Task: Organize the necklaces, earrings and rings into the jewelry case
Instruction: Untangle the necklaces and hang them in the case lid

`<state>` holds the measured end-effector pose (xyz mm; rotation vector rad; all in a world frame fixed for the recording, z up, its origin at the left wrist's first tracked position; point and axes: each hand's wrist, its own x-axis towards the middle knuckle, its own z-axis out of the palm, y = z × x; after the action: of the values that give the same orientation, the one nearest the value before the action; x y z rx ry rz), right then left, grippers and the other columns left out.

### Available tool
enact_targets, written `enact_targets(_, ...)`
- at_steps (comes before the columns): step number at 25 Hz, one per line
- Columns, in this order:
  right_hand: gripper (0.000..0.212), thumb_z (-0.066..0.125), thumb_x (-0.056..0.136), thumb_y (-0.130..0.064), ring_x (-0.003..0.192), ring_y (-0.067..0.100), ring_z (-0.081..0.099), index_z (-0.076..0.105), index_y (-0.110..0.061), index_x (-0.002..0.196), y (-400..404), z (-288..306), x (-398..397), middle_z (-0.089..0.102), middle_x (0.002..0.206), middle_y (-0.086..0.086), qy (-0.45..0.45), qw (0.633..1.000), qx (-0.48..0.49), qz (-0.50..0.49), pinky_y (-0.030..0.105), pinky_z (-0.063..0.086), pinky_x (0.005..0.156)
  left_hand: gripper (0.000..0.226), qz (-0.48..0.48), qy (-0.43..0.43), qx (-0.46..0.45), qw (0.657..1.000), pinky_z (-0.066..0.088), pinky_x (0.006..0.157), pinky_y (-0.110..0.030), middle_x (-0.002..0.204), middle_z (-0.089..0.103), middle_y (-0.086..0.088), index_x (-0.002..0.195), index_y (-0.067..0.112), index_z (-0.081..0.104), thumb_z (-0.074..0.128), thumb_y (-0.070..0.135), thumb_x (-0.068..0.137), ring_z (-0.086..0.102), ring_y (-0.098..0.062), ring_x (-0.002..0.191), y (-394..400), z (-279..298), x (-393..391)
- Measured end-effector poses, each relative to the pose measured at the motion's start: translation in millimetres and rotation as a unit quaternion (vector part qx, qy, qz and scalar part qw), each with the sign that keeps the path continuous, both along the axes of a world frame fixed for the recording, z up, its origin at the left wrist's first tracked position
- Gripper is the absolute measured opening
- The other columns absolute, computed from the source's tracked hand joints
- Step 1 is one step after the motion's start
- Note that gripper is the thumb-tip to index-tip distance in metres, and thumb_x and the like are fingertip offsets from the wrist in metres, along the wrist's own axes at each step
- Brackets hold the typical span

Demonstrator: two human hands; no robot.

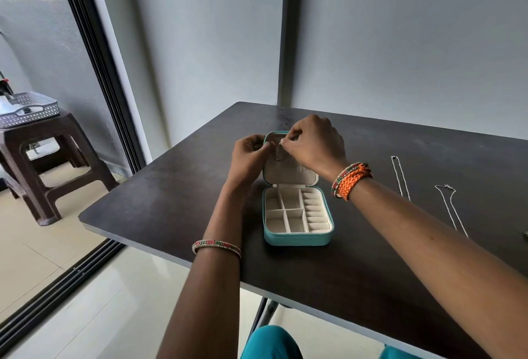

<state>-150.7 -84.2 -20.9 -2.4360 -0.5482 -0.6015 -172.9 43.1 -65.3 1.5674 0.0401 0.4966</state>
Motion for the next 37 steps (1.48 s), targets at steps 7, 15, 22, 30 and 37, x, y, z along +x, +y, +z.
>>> enact_targets(7, 0.016, 0.066, 0.080, -0.030, 0.077, 0.021, 0.065, 0.076, -0.017, 0.080, -2.0, 2.8, 1.0, 0.072, 0.080, 0.003, 0.002, 1.000, 0.002, 0.005, 0.030, 0.052, 0.066, 0.009, -0.038, 0.012, -0.030, 0.999, 0.054, 0.062, -0.019, 0.074, 0.068, -0.003, 0.087, 0.007, 0.063, 0.066, -0.001, 0.083, 0.064, -0.005, 0.061, 1.5, 1.1, 0.4)
enact_targets(15, 0.013, 0.065, 0.080, -0.026, 0.078, 0.023, 0.066, 0.074, -0.017, 0.076, -1.9, 2.2, 0.3, 0.071, 0.080, 0.002, 0.004, 1.000, -0.023, -0.001, 0.027, 0.046, 0.064, 0.013, -0.041, 0.025, -0.031, 0.998, 0.053, 0.067, -0.026, 0.077, 0.066, -0.007, 0.086, 0.008, 0.065, 0.056, -0.002, 0.089, 0.061, -0.014, 0.068, 0.5, 0.6, 0.9)
enact_targets(22, 0.015, 0.067, 0.077, -0.023, 0.070, 0.019, 0.062, 0.072, -0.012, 0.069, -2.5, -11.0, -6.4, 0.067, 0.069, 0.001, 0.107, 0.994, 0.024, 0.029, 0.026, 0.045, 0.062, 0.016, -0.003, 0.022, -0.086, 0.996, 0.045, 0.061, -0.028, 0.076, 0.062, -0.008, 0.080, 0.012, 0.061, 0.056, 0.000, 0.090, 0.055, -0.017, 0.064, 1.8, 1.6, 3.5)
enact_targets(30, 0.032, 0.072, 0.078, -0.024, 0.037, 0.000, 0.049, 0.058, -0.012, 0.053, 11.2, -29.5, -18.0, 0.052, 0.039, -0.010, 0.296, 0.915, 0.274, 0.013, 0.017, 0.039, 0.039, 0.023, 0.043, -0.020, -0.127, 0.991, 0.049, 0.058, -0.021, 0.067, 0.063, 0.000, 0.076, 0.012, 0.062, 0.056, -0.008, 0.086, 0.056, -0.008, 0.057, -2.8, 3.7, 4.8)
enact_targets(37, 0.021, 0.070, 0.071, -0.030, 0.076, 0.027, 0.067, 0.070, -0.010, 0.067, 14.3, -27.5, -19.8, 0.070, 0.075, 0.008, 0.207, 0.971, 0.118, -0.011, 0.036, 0.056, 0.066, 0.020, 0.051, 0.014, -0.140, 0.989, 0.047, 0.060, -0.026, 0.071, 0.061, -0.008, 0.076, 0.011, 0.060, 0.055, -0.006, 0.086, 0.055, -0.017, 0.062, -2.0, 2.6, 5.7)
